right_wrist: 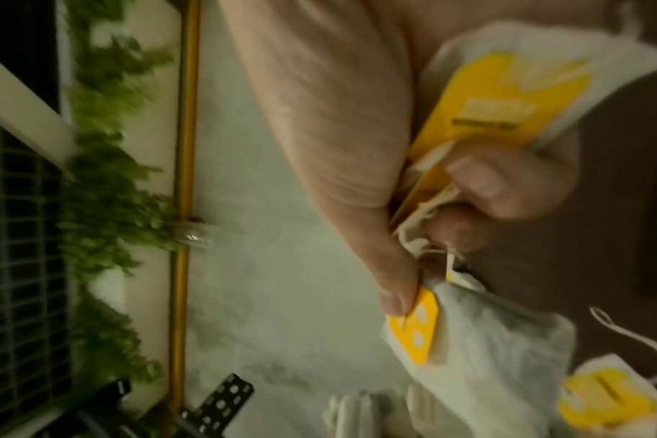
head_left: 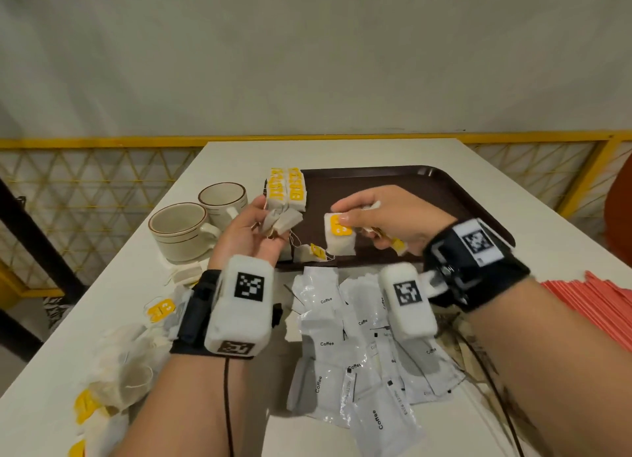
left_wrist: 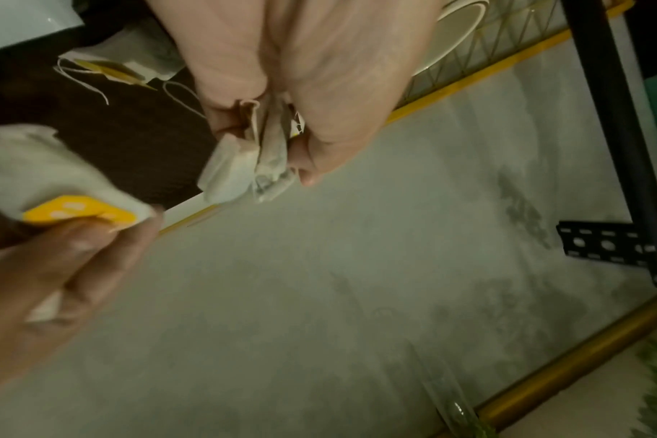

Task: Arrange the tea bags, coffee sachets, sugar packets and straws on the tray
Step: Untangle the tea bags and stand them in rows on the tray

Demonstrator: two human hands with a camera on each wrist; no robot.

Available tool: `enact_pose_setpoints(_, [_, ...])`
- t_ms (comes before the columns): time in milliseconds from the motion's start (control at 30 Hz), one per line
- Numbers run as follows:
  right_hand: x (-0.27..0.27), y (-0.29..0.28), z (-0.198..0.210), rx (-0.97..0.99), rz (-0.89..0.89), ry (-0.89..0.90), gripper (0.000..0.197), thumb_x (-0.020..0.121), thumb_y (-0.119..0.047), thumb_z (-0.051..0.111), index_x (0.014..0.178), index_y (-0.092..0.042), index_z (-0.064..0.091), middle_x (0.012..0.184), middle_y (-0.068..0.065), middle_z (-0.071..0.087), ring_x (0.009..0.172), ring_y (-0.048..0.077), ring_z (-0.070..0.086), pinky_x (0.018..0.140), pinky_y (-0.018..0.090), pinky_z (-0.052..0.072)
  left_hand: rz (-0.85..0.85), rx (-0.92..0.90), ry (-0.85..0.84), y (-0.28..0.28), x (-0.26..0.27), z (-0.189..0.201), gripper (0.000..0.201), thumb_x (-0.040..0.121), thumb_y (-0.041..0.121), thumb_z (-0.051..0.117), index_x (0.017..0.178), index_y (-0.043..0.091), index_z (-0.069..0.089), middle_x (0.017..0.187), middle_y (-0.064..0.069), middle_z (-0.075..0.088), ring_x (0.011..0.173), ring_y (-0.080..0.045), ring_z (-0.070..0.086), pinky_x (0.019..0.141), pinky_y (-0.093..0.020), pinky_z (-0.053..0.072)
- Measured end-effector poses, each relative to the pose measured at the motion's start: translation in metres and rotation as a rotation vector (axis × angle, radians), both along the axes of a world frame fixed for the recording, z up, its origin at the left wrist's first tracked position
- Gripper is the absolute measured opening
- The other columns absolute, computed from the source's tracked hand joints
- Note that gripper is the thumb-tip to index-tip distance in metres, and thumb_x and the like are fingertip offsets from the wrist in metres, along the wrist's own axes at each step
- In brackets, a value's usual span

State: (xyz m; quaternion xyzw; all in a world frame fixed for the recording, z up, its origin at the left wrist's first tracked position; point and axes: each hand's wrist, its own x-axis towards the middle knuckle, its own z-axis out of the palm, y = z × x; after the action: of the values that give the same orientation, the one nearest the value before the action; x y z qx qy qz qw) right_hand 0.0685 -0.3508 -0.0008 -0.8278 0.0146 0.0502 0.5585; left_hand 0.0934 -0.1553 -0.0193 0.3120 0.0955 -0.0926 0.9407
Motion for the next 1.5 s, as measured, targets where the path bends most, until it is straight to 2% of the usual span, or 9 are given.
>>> enact_pose_setpoints(200, [0.049, 0.022, -0.003, -0.522, 0.229, 0.200, 0.029, 0.081, -0.034, 0.074, 0.109, -0.026, 0.071, 0.074, -0.017, 0.068, 0.063, -0.001, 0.058, 0.065, 0.017, 0.046, -0.067, -0.005, 0.058, 0.003, 0.009, -0.008, 0.028, 0.094, -0.004, 0.033, 0.090, 0.014, 0.054, 0.083, -0.008, 0.056, 0.061, -0.016, 0.058, 0.045, -0.018, 0.049])
enact_pose_setpoints(333, [0.065, 0.032, -0.004, -0.679, 0.293, 0.220, 0.029, 0.078, -0.037, 0.077, 0.101, -0.020, 0.074, 0.070, -0.018, 0.066, 0.065, -0.001, 0.059, 0.060, 0.014, 0.043, -0.113, -0.045, 0.102, 0.009, 0.023, -0.018, 0.027, 0.096, 0.015, 0.051, 0.123, 0.013, 0.056, 0.113, -0.010, 0.062, 0.094, -0.020, 0.061, 0.068, -0.026, 0.055])
enact_pose_setpoints(533, [0.067, 0.038, -0.012, -0.757, 0.334, 0.175, 0.017, 0.083, -0.030, 0.073, 0.094, -0.017, 0.074, 0.065, -0.014, 0.065, 0.061, 0.001, 0.057, 0.054, 0.012, 0.044, -0.173, 0.235, 0.030, 0.011, 0.023, -0.024, 0.014, 0.091, 0.029, 0.060, 0.098, 0.017, 0.065, 0.078, 0.004, 0.070, 0.055, -0.008, 0.063, 0.042, -0.017, 0.045])
enact_pose_setpoints(633, [0.064, 0.038, -0.009, -0.706, 0.325, 0.151, 0.021, 0.085, -0.023, 0.072, 0.104, -0.014, 0.070, 0.057, -0.017, 0.062, 0.046, -0.006, 0.054, 0.041, 0.007, 0.039, -0.183, 0.329, -0.041, 0.012, 0.023, -0.027, 0.014, 0.088, 0.029, 0.064, 0.100, 0.022, 0.066, 0.083, 0.007, 0.073, 0.061, -0.008, 0.066, 0.048, -0.022, 0.046])
enact_pose_setpoints(733, [0.062, 0.042, 0.000, -0.697, 0.376, 0.157, 0.036, 0.082, -0.028, 0.074, 0.117, -0.023, 0.066, 0.087, -0.015, 0.064, 0.071, -0.002, 0.059, 0.055, 0.012, 0.042, -0.198, 0.347, -0.050, 0.012, 0.025, -0.029, 0.010, 0.087, 0.029, 0.066, 0.093, 0.022, 0.068, 0.085, 0.008, 0.072, 0.063, -0.009, 0.065, 0.048, -0.023, 0.046])
enact_pose_setpoints(933, [0.060, 0.055, -0.001, -0.807, 0.429, 0.123, 0.014, 0.085, -0.019, 0.072, 0.095, -0.011, 0.067, 0.067, -0.009, 0.057, 0.037, -0.007, 0.049, 0.036, 0.005, 0.033, -0.202, 0.434, -0.092, 0.018, 0.028, -0.031, 0.014, 0.083, 0.034, 0.069, 0.077, 0.027, 0.079, 0.088, 0.009, 0.073, 0.079, -0.009, 0.062, 0.067, -0.027, 0.043])
enact_pose_setpoints(1067, [0.050, 0.043, 0.017, -0.755, 0.362, 0.059, 0.014, 0.083, -0.021, 0.073, 0.094, -0.012, 0.071, 0.066, -0.009, 0.059, 0.041, -0.006, 0.050, 0.039, 0.006, 0.035, -0.256, 0.512, -0.150, 0.018, 0.022, -0.029, 0.014, 0.082, 0.032, 0.070, 0.093, 0.026, 0.076, 0.100, 0.007, 0.073, 0.087, -0.011, 0.063, 0.072, -0.028, 0.045])
enact_pose_setpoints(1367, [0.015, 0.021, 0.048, -0.565, 0.270, -0.048, 0.009, 0.084, -0.022, 0.072, 0.090, -0.016, 0.074, 0.081, 0.000, 0.067, 0.064, 0.009, 0.054, 0.052, 0.020, 0.047, -0.435, 0.773, -0.366, 0.001, -0.004, -0.015, 0.017, 0.090, 0.011, 0.061, 0.106, 0.012, 0.067, 0.071, 0.007, 0.067, 0.048, 0.009, 0.059, 0.043, -0.005, 0.042])
enact_pose_setpoints(1500, [0.002, 0.011, 0.035, -0.284, 0.076, -0.114, 0.010, 0.086, -0.016, 0.070, 0.095, -0.018, 0.074, 0.081, 0.003, 0.067, 0.057, 0.007, 0.052, 0.048, 0.019, 0.044, -0.388, 0.792, -0.318, -0.001, 0.002, -0.019, 0.016, 0.091, 0.012, 0.060, 0.105, 0.011, 0.067, 0.075, 0.004, 0.070, 0.064, -0.003, 0.064, 0.052, -0.011, 0.048])
